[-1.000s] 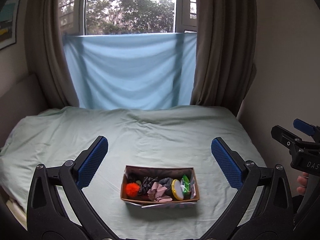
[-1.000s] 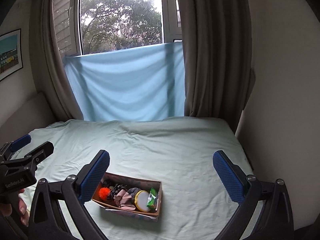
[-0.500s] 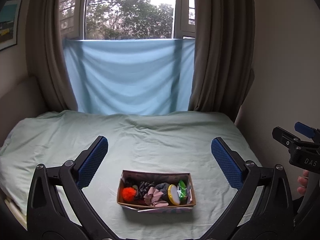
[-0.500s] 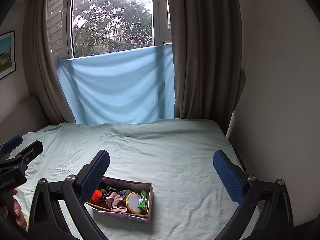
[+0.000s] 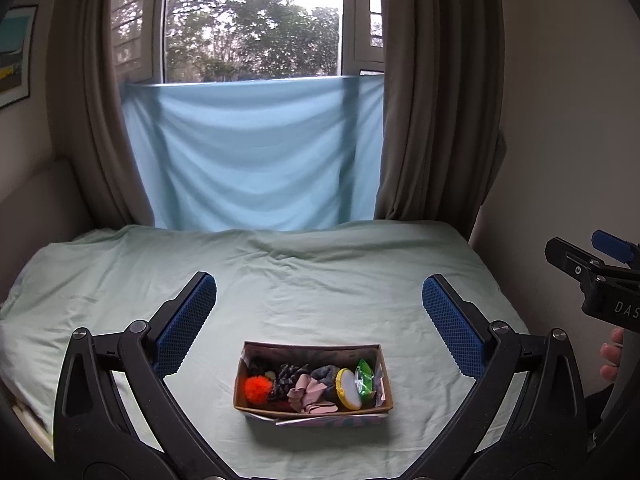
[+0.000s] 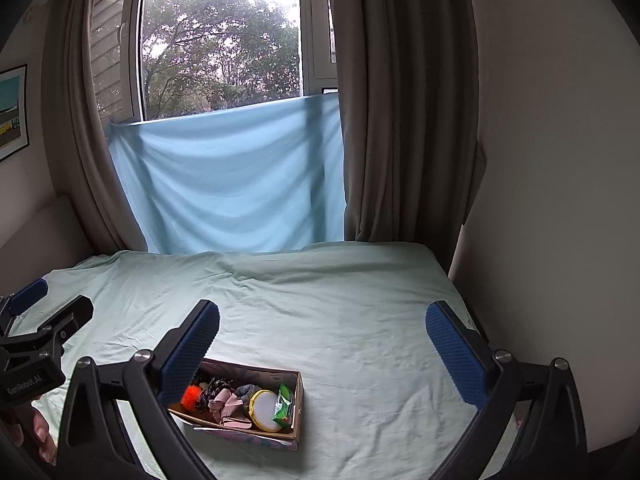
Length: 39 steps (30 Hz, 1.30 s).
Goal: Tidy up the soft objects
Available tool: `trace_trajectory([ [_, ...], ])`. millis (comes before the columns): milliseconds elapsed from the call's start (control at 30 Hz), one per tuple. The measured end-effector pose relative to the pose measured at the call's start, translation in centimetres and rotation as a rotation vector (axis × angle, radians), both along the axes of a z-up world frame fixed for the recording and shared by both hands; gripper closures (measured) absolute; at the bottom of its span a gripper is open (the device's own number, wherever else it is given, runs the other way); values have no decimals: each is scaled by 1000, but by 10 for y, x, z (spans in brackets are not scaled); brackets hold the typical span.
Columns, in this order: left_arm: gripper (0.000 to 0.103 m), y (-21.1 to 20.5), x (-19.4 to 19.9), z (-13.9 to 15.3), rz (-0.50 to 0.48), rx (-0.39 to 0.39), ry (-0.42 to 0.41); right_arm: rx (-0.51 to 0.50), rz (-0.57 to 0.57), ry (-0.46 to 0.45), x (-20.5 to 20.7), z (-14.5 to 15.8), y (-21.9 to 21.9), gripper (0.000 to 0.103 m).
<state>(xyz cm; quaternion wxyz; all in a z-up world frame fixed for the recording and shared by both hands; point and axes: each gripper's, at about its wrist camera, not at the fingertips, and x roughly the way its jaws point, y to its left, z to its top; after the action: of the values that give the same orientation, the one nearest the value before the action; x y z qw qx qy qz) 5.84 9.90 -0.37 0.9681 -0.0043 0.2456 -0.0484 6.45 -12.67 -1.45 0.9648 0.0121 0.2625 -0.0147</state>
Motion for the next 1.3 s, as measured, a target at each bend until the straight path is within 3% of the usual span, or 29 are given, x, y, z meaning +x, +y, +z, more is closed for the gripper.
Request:
trace_trajectory([
  [1300,0,3,3,-3,3,-12,7,-6,-8,-6,7,2,4,0],
])
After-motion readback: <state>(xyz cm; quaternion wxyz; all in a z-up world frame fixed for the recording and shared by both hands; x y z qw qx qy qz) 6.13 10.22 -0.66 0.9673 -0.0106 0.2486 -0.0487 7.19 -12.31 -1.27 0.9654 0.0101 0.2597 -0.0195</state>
